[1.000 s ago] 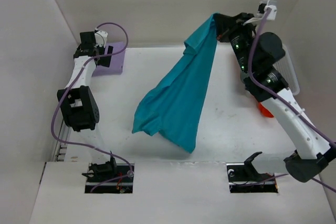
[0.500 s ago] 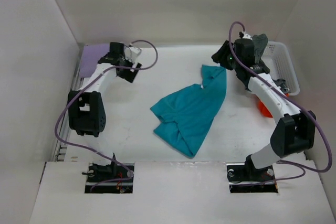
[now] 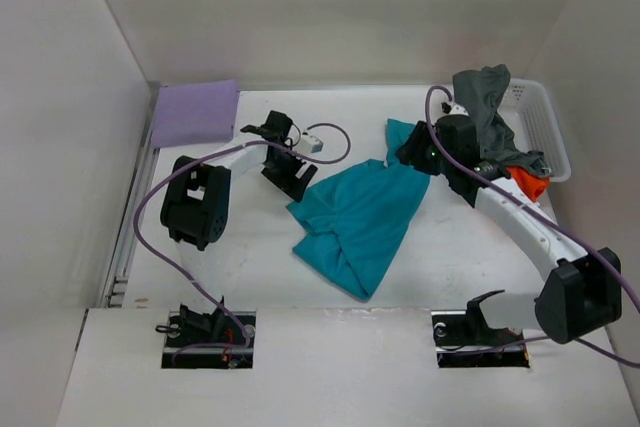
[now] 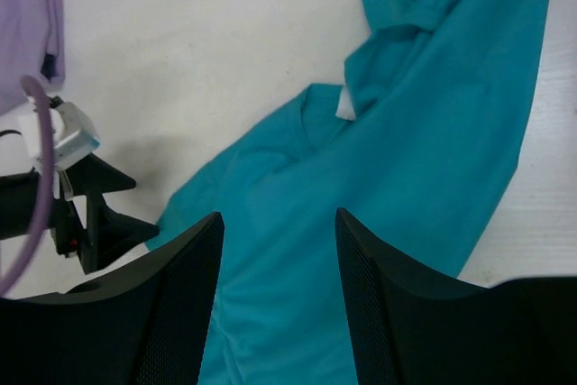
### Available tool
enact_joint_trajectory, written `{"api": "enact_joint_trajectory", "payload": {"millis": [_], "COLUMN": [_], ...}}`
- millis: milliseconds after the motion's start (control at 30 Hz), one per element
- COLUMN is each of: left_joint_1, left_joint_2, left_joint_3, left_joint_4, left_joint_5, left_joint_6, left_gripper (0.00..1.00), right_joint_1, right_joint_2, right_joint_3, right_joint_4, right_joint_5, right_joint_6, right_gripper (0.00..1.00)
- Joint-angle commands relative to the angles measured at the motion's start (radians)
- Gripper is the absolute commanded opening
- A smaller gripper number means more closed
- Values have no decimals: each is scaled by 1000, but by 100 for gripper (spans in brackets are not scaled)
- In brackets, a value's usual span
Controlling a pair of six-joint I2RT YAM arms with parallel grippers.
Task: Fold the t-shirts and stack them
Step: Move the tshirt to the center of the board
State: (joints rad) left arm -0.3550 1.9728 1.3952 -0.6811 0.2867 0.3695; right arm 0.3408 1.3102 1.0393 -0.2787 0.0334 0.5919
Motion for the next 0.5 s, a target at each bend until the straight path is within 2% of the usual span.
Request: {"api": "enact_joint_trajectory", "payload": {"millis": [0,133,200,267,333,367,400,467], "left_joint_1": [-26,-55,-84,-121,-147,-153,-155,-135], "left_joint_2": [46,57,57,75,92,95,92,58], "left_joint_3": [22,2,-5,-12,-24,-34,-44,-44], "left_joint_4": [-78,-95,-101,-116,-126,-126,-121,-89], "left_joint_5": [77,114,140,141,129,114,91,17], "left_joint_6": [-27,-30,-35,-34,-35,-35,-27,-1], "left_gripper": [75,72,66,43,14,4,0,0], "right_joint_1": [8,-1,-15,-29,-45,-53,-61,-75], "right_joint_2": [-60,-112,-134,-152,-173,-184,-196,-218], "right_joint_3": [-33,-56,-65,-70,-77,-82,-85,-99], "right_joint_4": [29,27,23,18,18,18,18,19], "right_joint_5": [33,33,36,37,39,39,39,39], "right_joint_6": [12,14,11,9,9,9,12,14], "right_gripper": [57,57,56,56,56,56,55,55]}}
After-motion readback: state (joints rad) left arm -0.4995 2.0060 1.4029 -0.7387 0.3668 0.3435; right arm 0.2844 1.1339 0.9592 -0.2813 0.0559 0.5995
